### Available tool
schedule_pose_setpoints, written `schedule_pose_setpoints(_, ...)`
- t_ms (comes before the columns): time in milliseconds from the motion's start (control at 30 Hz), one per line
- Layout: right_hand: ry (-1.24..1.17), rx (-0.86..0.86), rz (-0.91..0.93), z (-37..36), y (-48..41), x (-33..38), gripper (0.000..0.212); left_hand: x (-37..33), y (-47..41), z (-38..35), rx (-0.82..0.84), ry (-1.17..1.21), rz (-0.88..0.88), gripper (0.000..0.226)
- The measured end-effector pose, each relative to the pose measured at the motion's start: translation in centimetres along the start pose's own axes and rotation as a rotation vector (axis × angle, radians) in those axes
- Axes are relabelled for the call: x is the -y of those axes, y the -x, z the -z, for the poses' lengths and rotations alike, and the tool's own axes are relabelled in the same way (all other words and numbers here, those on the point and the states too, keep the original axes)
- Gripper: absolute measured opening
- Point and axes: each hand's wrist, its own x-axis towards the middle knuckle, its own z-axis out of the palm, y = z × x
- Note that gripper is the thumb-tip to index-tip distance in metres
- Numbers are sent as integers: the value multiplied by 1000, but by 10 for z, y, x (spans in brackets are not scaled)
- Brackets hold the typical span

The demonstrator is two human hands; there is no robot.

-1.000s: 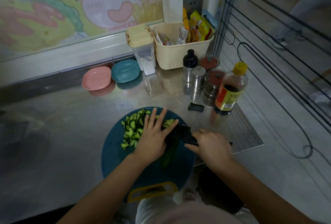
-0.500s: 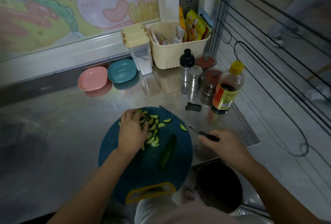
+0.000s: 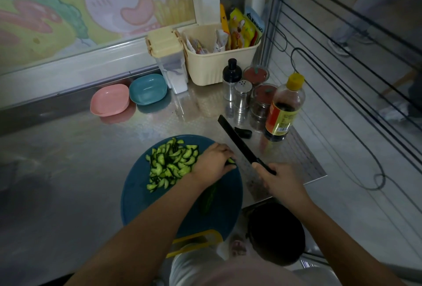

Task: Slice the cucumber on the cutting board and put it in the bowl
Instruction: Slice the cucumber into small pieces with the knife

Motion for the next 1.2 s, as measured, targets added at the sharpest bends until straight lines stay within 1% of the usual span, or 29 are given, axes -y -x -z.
schedule_pose_setpoints(100, 2, 47, -21, -4, 4, 0, 39, 7, 7, -1, -87, -51, 6, 10)
schedule_pose_setpoints(233, 82, 74, -13, -9, 5, -4, 42, 25, 15, 6, -183, -180, 74, 9)
schedule_pose_setpoints(300, 94, 85, -3, -12, 6, -7, 48, 30, 21, 12, -226, -170, 98, 8)
schedule_pose_setpoints(400, 117, 94, 24, -19, 8, -10, 51, 17, 37, 20, -259, -81, 135, 9)
schedule_pose_setpoints(467, 156, 102, 38, -26, 10, -12, 47, -1, 53, 20, -240, -53, 184, 16)
schedule_pose_setpoints(567, 224, 121, 60, -35, 12, -14, 41, -22, 72, 10, -99, -44, 327, 32)
schedule_pose_setpoints(600, 245, 126, 66, -37, 12, -15, 40, -25, 77, 4, -78, -37, 348, 34)
schedule_pose_setpoints(767, 318, 123, 73, -42, 14, -16, 41, -28, 77, -10, -150, 101, 353, 35)
schedule_pose_setpoints(933, 366, 109, 96, -53, 12, -18, 49, -24, 67, -24, -240, 133, 283, 37)
schedule_pose_setpoints(1033, 398, 105, 113, -54, 13, -16, 47, -23, 71, -31, -291, 149, 279, 42)
schedule_pose_setpoints(1133, 454, 87, 142, -58, 15, -15, 43, -24, 73, -36, -315, 156, 286, 43)
schedule_pose_setpoints(1200, 523, 26, 161, -61, 18, -15, 41, -24, 72, -37, -317, 162, 293, 42)
